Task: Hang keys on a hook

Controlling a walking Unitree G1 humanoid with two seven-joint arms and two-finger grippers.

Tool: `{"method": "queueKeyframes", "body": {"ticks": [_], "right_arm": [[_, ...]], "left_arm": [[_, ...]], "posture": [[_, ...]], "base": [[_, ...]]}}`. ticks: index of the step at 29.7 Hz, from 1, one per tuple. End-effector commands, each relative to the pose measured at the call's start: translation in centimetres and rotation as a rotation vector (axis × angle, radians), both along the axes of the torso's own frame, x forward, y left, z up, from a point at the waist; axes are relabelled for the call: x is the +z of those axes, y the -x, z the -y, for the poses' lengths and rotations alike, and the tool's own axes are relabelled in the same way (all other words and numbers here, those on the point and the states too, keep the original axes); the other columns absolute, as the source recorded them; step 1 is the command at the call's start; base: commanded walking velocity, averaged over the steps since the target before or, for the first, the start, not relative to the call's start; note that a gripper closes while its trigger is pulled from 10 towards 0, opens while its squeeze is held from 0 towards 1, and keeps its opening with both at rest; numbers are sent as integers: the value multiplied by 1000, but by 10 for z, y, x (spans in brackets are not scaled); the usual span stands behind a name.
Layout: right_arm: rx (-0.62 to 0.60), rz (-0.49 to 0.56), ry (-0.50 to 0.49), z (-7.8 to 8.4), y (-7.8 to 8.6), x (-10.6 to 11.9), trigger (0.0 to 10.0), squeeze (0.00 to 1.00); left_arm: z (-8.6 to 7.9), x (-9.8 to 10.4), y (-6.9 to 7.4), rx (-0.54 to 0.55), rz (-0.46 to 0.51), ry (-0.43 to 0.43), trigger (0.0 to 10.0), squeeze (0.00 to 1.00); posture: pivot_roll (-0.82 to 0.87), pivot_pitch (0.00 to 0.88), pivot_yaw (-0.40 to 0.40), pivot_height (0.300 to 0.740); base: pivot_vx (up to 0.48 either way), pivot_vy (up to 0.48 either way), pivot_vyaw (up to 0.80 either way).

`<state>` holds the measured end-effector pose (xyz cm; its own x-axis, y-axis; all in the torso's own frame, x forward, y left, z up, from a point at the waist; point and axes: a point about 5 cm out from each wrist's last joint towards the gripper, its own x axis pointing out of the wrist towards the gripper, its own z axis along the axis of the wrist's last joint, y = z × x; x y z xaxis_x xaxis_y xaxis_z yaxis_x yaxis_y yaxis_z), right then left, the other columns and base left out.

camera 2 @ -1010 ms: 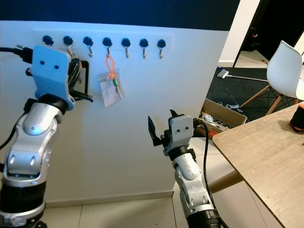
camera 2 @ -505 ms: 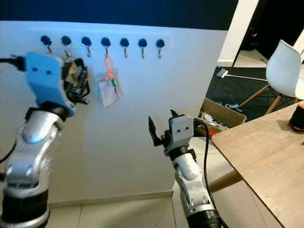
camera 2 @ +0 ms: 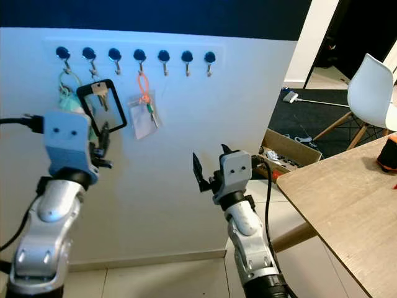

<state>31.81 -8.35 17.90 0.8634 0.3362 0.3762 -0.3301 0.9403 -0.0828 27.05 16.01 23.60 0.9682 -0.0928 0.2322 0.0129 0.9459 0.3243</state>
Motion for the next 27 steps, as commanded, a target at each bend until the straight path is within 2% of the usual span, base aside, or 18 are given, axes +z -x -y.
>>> {"method": "queueKeyframes", "body": {"ticks": [1,2,3,5,6,8,12,13,18,21,23,27], "right_arm": [[-7,-35,11,2,1,-11,10000,0],[-18,-60,24,4,2,-19,10000,0],[-18,-60,24,4,2,-19,10000,0],[-47,-147,81,11,6,-47,10000,0],[-47,-147,81,11,6,-47,10000,0],[-59,-204,128,16,13,-68,10000,0],[-62,-206,126,18,16,-70,10000,0],[-72,-179,106,20,15,-62,10000,0],[-82,-160,95,20,12,-56,10000,0],[-87,-167,99,22,13,-60,10000,0],[-103,-186,99,25,14,-67,10000,0],[-111,-194,97,27,15,-70,10000,0]], "left_arm": [[6,-13,3,-52,-47,-30,10000,27],[6,-25,7,-45,-77,-29,10000,0],[6,-25,7,-45,-77,-29,10000,0],[5,-50,14,0,-129,-11,10000,0],[5,-50,14,0,-129,-11,10000,0],[7,-67,20,22,-161,-10,10000,0],[9,-69,22,21,-160,-1,10000,0],[14,-69,21,14,-148,3,10000,0],[17,-70,19,0,-144,-3,10000,0],[17,-77,17,-4,-161,-3,10000,0],[13,-90,18,15,-199,11,10000,0],[13,-92,18,26,-204,24,10000,0]], "posture": [[208,153,-33,740],[204,154,-32,740],[204,154,-32,740],[201,156,-32,740],[201,156,-32,740],[194,159,-36,740],[191,162,-38,740],[179,161,-39,740],[174,156,-40,740],[172,149,-40,740],[164,135,-38,740],[162,143,-38,740]], "base": [[0,0,0],[0,0,0],[0,0,0],[0,0,0],[0,0,0],[0,0,0],[0,0,0],[0,0,0],[0,0,0],[0,0,0],[0,0,0],[0,0,0]]}}
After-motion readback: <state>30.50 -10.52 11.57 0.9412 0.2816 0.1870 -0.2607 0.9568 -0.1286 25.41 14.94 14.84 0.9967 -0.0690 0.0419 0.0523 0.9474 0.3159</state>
